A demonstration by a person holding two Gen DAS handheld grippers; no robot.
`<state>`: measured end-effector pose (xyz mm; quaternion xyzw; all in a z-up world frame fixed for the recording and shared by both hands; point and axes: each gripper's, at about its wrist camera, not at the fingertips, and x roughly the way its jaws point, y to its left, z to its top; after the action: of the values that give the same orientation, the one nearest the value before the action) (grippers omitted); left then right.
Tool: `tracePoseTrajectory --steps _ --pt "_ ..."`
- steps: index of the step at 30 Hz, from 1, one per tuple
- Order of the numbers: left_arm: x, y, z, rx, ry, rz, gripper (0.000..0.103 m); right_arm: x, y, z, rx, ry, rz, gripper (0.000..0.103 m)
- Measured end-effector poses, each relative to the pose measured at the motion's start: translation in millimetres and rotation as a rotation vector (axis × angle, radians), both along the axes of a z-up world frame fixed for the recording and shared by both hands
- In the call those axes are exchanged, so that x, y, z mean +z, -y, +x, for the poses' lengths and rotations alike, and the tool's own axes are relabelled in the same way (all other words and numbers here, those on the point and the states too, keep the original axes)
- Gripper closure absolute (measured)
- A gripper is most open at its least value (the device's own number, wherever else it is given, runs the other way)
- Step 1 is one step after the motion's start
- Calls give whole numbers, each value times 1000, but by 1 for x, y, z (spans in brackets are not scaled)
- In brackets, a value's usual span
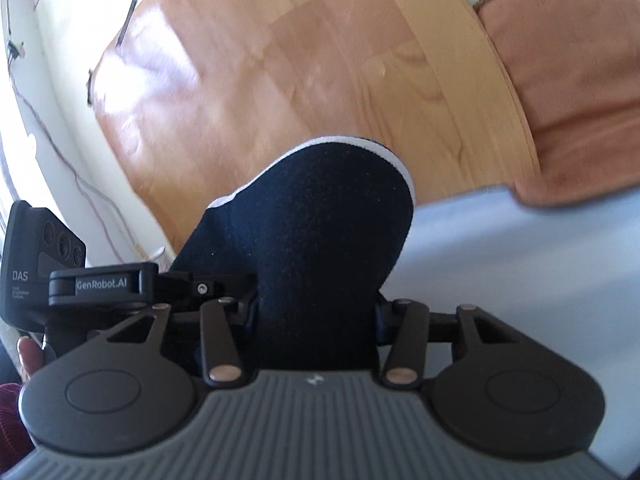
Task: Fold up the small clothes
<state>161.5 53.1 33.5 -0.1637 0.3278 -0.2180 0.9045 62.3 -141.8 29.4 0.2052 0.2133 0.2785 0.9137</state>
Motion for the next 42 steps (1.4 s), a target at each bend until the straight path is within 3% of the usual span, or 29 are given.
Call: tracePoseTrajectory --steps 5,11,15,18,23,26,29,34,42 --pt "2 20 68 77 4 51 25 -11 17 78 -2 -42 58 51" --pt "-23 27 119 151 -53 93 28 -35 14 143 -11 -118 22 51" --pt "-36 31 118 169 -12 118 23 -41 13 147 -33 -142 13 49" --pt "-41 30 115 185 -5 109 17 -42 14 148 -44 -147 13 41" --pt "-42 34 111 203 47 201 6 -39 16 139 -99 -83 -9 24" --pt "-42 40 113 207 73 239 3 -38 14 140 -103 -72 -20 24" --pt "-43 39 116 212 60 225 2 -39 14 142 -110 -80 -31 24" --pt "-45 38 116 229 48 236 0 -43 17 150 -128 -146 -17 24" --pt "-45 41 116 241 59 260 0 -38 13 144 -140 -115 -38 24"
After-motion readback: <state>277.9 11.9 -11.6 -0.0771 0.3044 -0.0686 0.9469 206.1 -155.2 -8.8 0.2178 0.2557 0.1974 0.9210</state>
